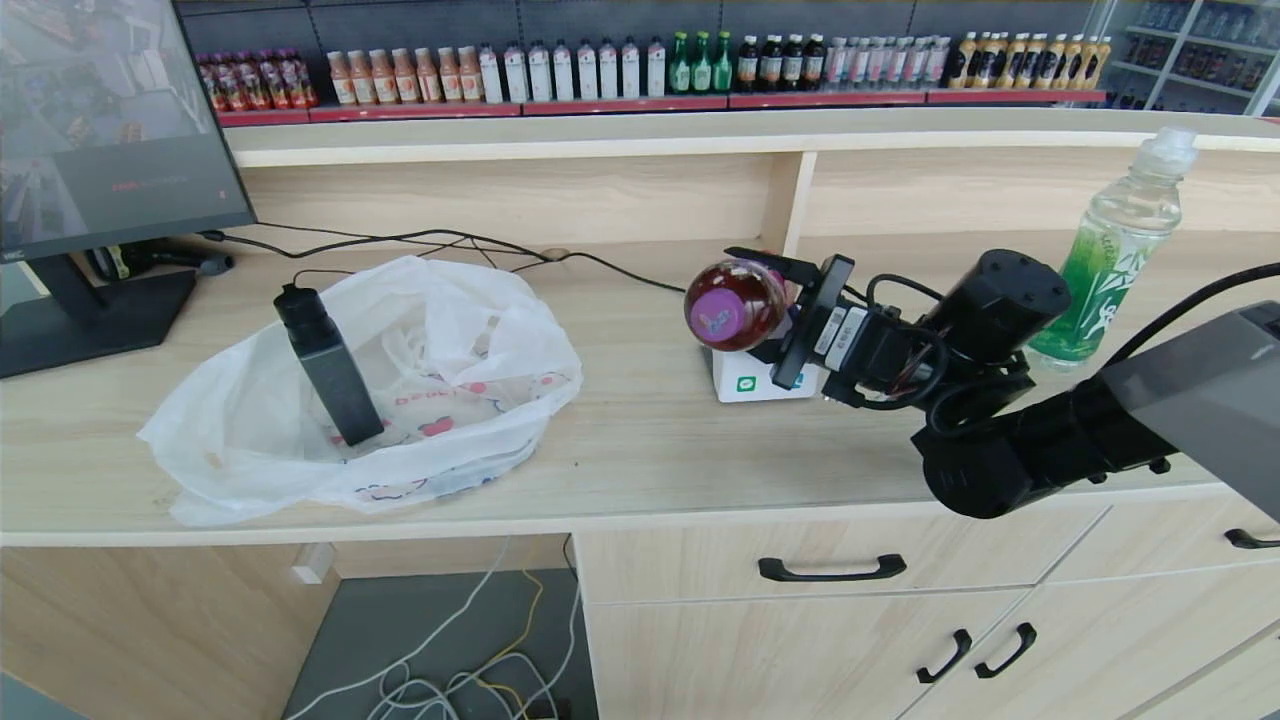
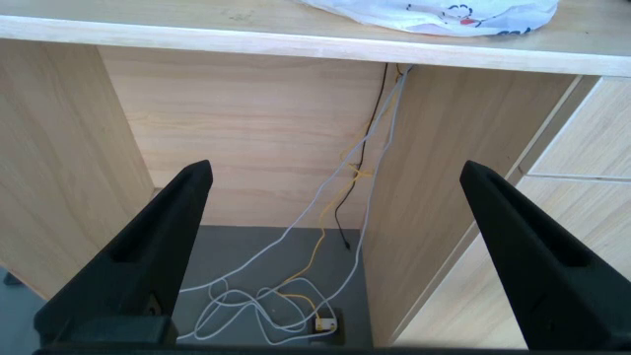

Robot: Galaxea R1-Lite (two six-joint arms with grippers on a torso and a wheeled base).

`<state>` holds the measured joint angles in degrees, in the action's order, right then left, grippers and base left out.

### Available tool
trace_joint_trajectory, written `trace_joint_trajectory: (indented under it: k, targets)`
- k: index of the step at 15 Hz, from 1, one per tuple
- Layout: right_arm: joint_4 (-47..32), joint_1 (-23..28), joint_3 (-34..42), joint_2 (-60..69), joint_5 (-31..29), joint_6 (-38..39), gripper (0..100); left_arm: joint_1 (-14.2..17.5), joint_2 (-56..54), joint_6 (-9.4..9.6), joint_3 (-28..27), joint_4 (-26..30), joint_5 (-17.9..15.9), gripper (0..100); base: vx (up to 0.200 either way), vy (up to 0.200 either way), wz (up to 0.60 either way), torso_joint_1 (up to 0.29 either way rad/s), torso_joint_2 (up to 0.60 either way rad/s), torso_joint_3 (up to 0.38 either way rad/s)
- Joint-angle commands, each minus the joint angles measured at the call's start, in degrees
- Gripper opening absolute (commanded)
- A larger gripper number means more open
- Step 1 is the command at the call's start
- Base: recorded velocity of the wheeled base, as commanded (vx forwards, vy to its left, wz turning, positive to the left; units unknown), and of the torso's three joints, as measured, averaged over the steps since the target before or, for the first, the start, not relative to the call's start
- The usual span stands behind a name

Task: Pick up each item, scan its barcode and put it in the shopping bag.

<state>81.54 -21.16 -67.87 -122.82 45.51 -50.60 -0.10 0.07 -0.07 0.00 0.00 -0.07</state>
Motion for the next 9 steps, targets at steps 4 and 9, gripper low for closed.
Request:
trace_joint_trajectory:
  k: [4, 9]
  targets:
    - [0.0, 0.1, 0.0, -0.3, 0.0, 0.1, 0, 0.0, 0.0, -0.01, 0.0, 0.0, 0.0, 100, 0.0, 0.0, 0.0, 0.0, 0.0, 0.0]
    - [0.6, 0.2, -0.2, -0.3, -0.2, 0.9, 0, 0.0, 0.0, -0.01, 0.0, 0.0, 0.0, 100, 0.0, 0.0, 0.0, 0.0, 0.0, 0.0]
